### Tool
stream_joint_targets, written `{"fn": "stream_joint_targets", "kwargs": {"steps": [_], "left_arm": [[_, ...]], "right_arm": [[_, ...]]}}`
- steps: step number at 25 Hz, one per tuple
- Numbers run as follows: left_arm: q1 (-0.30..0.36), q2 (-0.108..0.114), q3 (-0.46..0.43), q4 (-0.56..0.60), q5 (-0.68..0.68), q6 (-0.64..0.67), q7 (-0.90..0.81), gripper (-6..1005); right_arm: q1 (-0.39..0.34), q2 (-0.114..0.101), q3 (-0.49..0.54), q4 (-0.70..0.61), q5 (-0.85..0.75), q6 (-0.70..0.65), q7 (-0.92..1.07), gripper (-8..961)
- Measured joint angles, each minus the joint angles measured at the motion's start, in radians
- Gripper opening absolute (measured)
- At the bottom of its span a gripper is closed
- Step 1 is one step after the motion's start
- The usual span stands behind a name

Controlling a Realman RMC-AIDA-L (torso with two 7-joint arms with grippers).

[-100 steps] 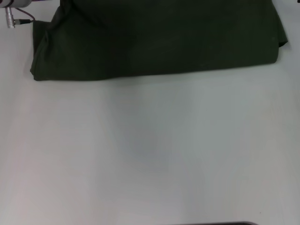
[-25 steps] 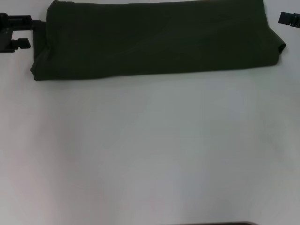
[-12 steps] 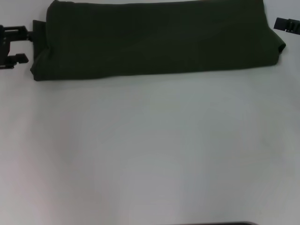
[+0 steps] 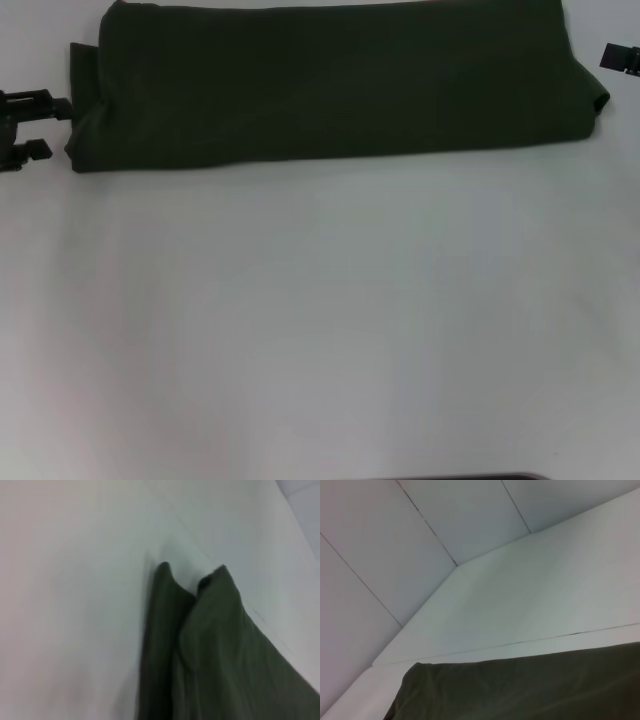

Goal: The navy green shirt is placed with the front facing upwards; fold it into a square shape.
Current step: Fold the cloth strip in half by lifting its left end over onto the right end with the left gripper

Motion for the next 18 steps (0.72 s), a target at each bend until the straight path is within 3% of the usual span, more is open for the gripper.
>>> {"fn": "stream_joint_targets", "kwargs": {"steps": [8, 14, 18], "left_arm": [[-0.032, -0.013, 0.010, -0.030, 0.004, -0.066, 0.302, 720], [-0.029, -0.015, 0.092, -0.068, 0.004, -0.161, 0.327, 721], [-0.030, -0.016, 0.098, -0.088, 0.005, -0.187, 0.323, 721]], "right_arm": [[-0.011, 0.005, 0.008, 0.003, -0.001, 0.004, -0.033, 777], [-0.019, 0.009, 0.011, 0.008, -0.001, 0.004, -0.033, 777], [-0.022, 0.011, 0.011, 0.008, -0.001, 0.005, -0.031, 777]]}}
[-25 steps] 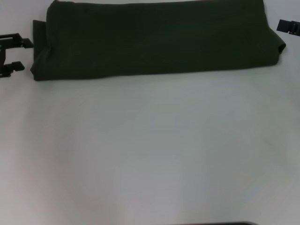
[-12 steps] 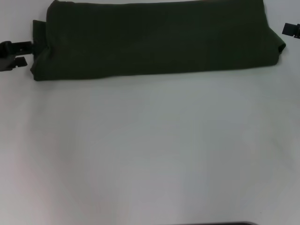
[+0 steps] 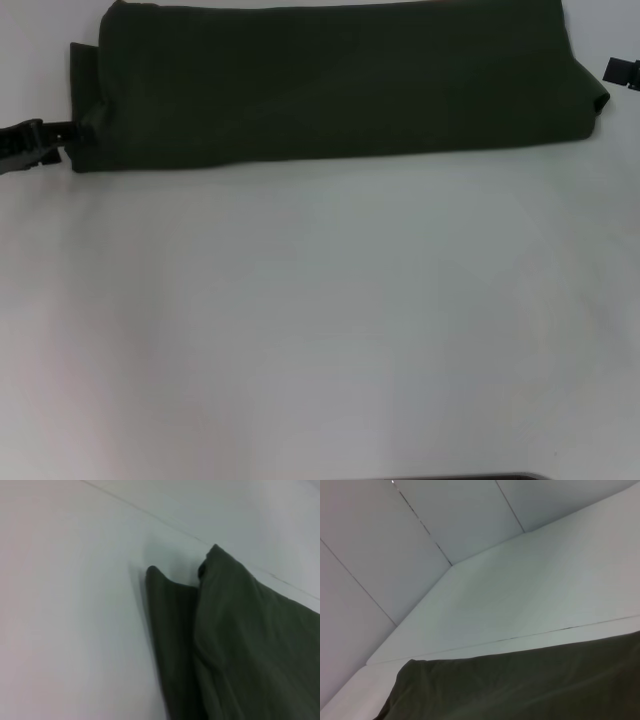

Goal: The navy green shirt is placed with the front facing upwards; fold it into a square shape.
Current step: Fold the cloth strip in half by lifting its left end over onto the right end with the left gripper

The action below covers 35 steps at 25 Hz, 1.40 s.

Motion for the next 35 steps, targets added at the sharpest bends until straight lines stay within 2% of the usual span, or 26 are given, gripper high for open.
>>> {"fn": "stream_joint_targets", "kwargs": {"steps": [5, 14, 22, 35], "left_arm": [[-0.001, -0.001, 0.003, -0.002, -0.001, -0.004, -0.007, 721], [-0.015, -0.018, 0.004, -0.002, -0.006, 0.000, -0.008, 721], [-0.036, -0.023, 0.007, -0.023, -0.001, -0.023, -0.010, 721], [-0.045, -0.032, 0.084, -0.027, 0.000, -0.070, -0.041, 720]], "right_arm": [[-0.003, 0.001, 0.003, 0.001, 0.000, 0.000, 0.001, 777], [-0.005, 0.004, 0.004, 0.001, 0.000, 0.000, -0.002, 778], [-0.011, 0.007, 0.010, 0.001, 0.000, -0.001, -0.004, 778], [-0.018, 0.006, 0.025, 0.002, 0.000, -0.010, 0.001, 777]]}}
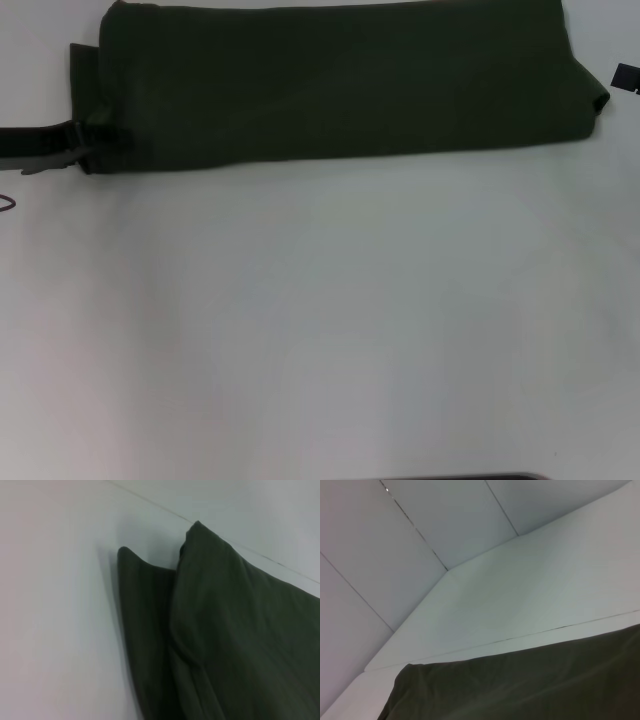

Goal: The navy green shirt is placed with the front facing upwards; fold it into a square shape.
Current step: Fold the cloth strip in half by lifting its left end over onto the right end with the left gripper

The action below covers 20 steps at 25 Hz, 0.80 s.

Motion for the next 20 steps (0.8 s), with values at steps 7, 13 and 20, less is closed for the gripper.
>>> {"fn": "stream_joint_targets", "kwargs": {"steps": [7, 13, 20], "left_arm": [[-0.002, 0.018, 0.010, 0.006, 0.000, 0.035, -0.044, 526], [-0.003, 0.021, 0.030, 0.007, 0.000, 0.044, -0.055, 394], [-0.007, 0.022, 0.043, 0.009, 0.016, 0.052, -0.071, 234]], "right_arm": [[-0.005, 0.000, 0.003, 0.000, 0.003, -0.001, 0.003, 778], [-0.006, 0.000, 0.004, 0.001, 0.004, -0.001, 0.007, 777], [-0.008, -0.016, 0.004, -0.003, -0.007, 0.003, 0.049, 778]]}}
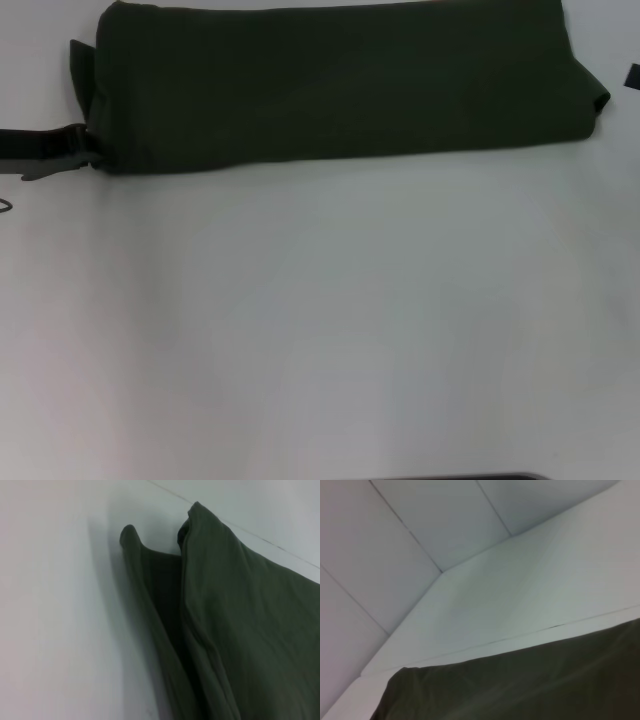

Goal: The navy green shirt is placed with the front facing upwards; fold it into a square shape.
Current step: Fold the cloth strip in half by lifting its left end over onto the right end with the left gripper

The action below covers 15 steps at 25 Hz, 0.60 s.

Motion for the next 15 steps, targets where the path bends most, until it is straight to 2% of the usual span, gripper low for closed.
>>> {"fn": "stream_joint_targets", "kwargs": {"steps": [2, 4, 6, 9, 12, 15], "left_arm": [[0.001, 0.003, -0.006, 0.005, 0.000, 0.010, 0.000, 143], [0.005, 0.008, -0.008, 0.014, -0.003, 0.022, -0.003, 52], [0.007, 0.009, -0.009, 0.025, -0.003, 0.034, -0.010, 40], [0.007, 0.010, -0.009, 0.035, -0.002, 0.045, -0.014, 22], [0.002, 0.011, -0.008, 0.055, 0.002, 0.079, -0.037, 16], [-0.002, 0.012, -0.003, 0.076, 0.005, 0.116, -0.067, 16]], "right_arm": [[0.000, -0.020, 0.000, -0.004, -0.021, 0.005, 0.045, 778], [0.003, -0.053, 0.002, -0.005, -0.063, 0.007, 0.118, 778], [0.014, -0.090, 0.003, -0.005, -0.118, 0.004, 0.196, 778], [0.036, -0.132, 0.000, -0.006, -0.194, -0.003, 0.293, 778], [0.072, -0.155, -0.004, -0.007, -0.283, -0.005, 0.384, 778], [0.128, -0.164, -0.007, -0.007, -0.391, -0.011, 0.459, 778]]}}
